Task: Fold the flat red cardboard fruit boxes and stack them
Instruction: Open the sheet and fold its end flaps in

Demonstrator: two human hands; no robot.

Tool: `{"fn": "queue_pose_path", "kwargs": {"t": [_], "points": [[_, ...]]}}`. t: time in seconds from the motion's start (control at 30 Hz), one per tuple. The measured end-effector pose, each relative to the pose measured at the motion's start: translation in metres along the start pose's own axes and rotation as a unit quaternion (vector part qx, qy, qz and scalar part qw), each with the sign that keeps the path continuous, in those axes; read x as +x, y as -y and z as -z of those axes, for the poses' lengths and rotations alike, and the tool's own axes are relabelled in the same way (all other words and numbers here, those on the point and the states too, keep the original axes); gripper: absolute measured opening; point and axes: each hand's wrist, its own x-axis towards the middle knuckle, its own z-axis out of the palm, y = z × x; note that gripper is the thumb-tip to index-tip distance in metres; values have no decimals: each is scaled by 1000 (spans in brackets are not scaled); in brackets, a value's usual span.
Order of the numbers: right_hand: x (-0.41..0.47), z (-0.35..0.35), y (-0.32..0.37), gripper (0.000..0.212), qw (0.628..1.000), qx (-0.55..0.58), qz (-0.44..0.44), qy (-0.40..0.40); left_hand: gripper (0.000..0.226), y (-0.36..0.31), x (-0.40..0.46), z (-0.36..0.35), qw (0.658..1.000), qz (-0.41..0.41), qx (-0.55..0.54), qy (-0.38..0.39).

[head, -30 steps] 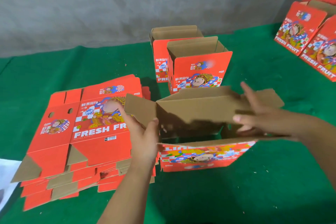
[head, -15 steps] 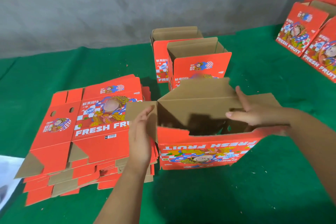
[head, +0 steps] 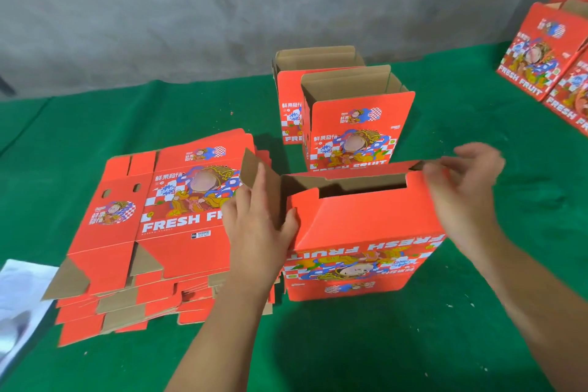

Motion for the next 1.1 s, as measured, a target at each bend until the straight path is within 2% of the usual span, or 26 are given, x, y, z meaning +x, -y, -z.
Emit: {"fn": "queue_pose_path", "kwargs": {"t": [0.07, 0.1, 0.2, 0.27, 0.33, 0.5, 0.67, 0.73, 0.8, 0.9, 0.93, 1.0, 1.1], "points": [[-9, -6, -11, 20, 969, -168, 178, 36, 87, 0, 0, -2, 1000, -11, 0, -8], [-7, -8, -15, 19, 955, -201, 211, 48, 87, -1, 0, -3, 1000, -13, -2, -14], [-1, -15, -16, 15, 943, -235, 228, 56, 80, -2, 1, -6, 999, -27, 7, -30], [-2, -17, -15, 14, 951, -224, 197, 84, 77, -3, -1, -10, 999, -27, 20, -11], [1, -14, -11, 23, 955, -236, 147, 107, 77, -3, -4, -14, 1000, -9, 20, 10], [17, -7, 11, 59, 917, -317, 88, 225, 80, 6, -16, -15, 999, 17, -15, 26], [30, -14, 7, 65, 928, -324, -24, 183, 80, -1, -18, -12, 998, -20, -53, 41], [25, -17, 1, 77, 925, -332, -24, 181, 83, -6, -18, -13, 998, -12, -57, 37], [15, -19, -7, 98, 936, -299, -19, 187, 79, -10, -19, -16, 998, -29, -51, 23], [6, -20, -12, 120, 942, -285, -10, 176, 47, -14, -23, -25, 992, -122, -4, -13], [5, -21, -13, 121, 940, -298, -2, 168, 40, -15, -25, -28, 989, -146, -6, -9], [2, -25, -15, 114, 927, -334, 20, 167, 43, -18, -28, -33, 985, -170, -15, 33], [-8, -29, -23, 103, 900, -377, 46, 213, 47, -18, -25, -37, 982, -151, -17, 109]]}}
